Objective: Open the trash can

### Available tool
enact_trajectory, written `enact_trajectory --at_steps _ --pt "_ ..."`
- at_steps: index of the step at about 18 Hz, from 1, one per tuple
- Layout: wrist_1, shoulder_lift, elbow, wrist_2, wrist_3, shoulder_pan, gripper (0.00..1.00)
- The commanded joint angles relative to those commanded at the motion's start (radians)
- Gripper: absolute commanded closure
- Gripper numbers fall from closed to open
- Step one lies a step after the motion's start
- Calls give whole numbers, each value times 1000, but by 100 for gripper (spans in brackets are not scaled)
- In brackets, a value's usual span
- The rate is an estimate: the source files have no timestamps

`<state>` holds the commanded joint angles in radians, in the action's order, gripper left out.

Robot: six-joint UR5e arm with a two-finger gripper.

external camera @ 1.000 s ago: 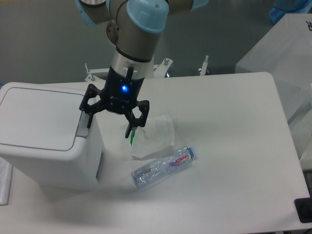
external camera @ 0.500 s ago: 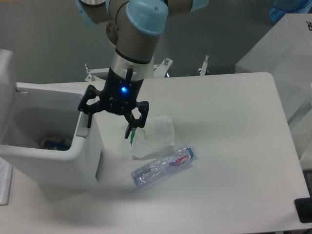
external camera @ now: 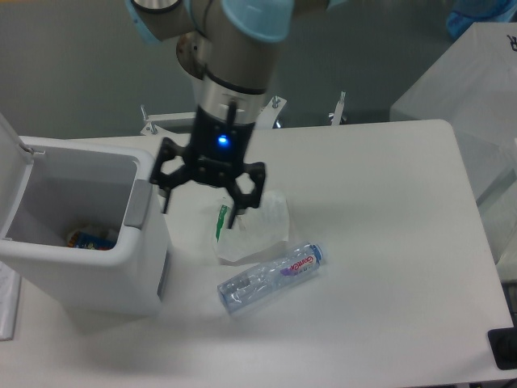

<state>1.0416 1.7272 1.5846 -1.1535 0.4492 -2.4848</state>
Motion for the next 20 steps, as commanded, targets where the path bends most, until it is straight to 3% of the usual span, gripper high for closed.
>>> enact_trajectory --at_steps 6,14,20 --pt "-2 51 2 -89 215 -103 0" --pt "-3 173 -31 -229 449 -190 0" --pt "-3 215 -25 -330 750 -250 0"
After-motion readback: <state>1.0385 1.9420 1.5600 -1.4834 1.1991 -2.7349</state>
